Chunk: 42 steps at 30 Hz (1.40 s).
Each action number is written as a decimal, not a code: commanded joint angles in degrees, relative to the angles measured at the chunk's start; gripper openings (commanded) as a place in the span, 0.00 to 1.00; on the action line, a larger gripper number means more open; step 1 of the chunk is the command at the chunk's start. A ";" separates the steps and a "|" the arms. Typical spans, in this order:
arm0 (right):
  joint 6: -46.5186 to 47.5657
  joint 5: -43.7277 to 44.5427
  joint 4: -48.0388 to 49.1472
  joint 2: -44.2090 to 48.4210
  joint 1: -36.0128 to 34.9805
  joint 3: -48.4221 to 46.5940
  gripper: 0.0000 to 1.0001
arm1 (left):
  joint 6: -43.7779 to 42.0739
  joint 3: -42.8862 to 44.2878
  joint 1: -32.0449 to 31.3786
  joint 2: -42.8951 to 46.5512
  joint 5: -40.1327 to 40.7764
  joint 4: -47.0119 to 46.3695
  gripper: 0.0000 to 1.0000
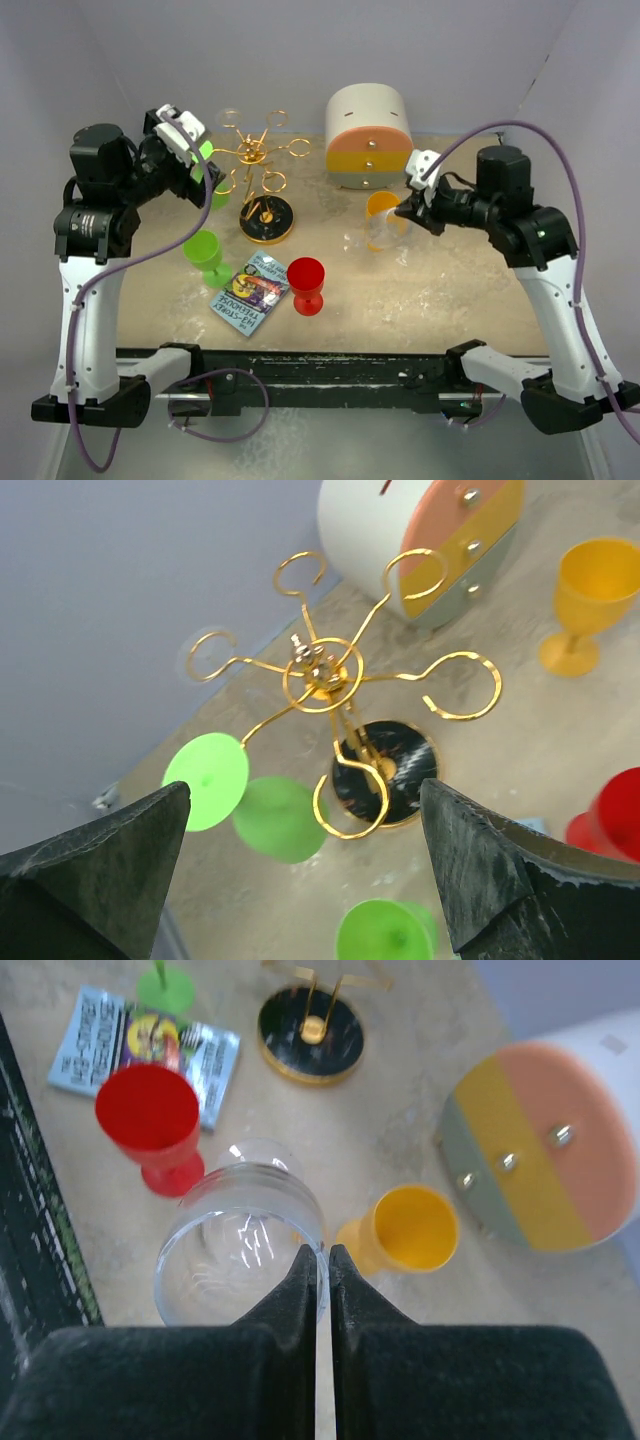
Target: Place the wine glass upside down on the wine glass rack
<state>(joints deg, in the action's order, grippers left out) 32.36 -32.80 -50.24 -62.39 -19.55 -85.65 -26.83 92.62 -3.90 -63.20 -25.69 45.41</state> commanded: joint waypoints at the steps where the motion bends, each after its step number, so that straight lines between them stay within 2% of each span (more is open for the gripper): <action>1: -6.23 -3.20 8.99 -0.88 -0.05 -9.33 0.00 | 14.21 4.09 -0.32 -1.39 -9.66 -2.00 0.99; 5: -14.82 2.46 19.46 -1.87 -0.07 -13.17 0.00 | 24.02 3.07 -0.52 -2.98 -15.31 -6.26 0.99; 8: -20.48 3.16 27.29 -2.78 -0.08 -13.92 0.00 | 30.96 2.83 -1.64 -4.45 -18.37 -11.23 0.99; 11: -25.41 2.92 33.01 -3.72 -0.14 -13.82 0.00 | 35.81 3.22 -3.96 -5.74 -16.82 -16.82 0.99; 15: -29.59 2.96 34.60 -6.40 -0.14 -16.46 0.00 | 40.88 5.57 -8.64 -9.64 -12.65 -19.74 0.94; 19: -32.52 5.03 35.33 -7.59 -0.14 -18.09 0.00 | 47.09 5.90 -11.37 -13.40 -11.93 -22.28 0.92; 25: -34.07 7.54 35.61 -7.19 -0.14 -17.72 0.00 | 49.06 6.86 -16.60 -18.04 -12.10 -21.69 0.89; 34: -34.56 7.70 35.47 -5.75 -0.14 -17.32 0.00 | 48.95 7.95 -19.28 -21.77 -12.85 -22.39 0.65; 40: -34.55 7.21 35.63 -4.86 -0.14 -15.61 0.00 | 48.38 8.19 -19.32 -22.01 -12.89 -23.05 0.62; 42: -34.51 6.94 35.65 -4.68 -0.11 -15.26 0.00 | 48.35 8.15 -19.38 -21.99 -13.01 -23.37 0.58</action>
<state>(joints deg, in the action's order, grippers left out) -0.97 -26.11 -20.16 -68.79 -19.55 -100.38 21.02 98.17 -22.96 -85.60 -37.78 25.65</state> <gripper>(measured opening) 0.019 0.611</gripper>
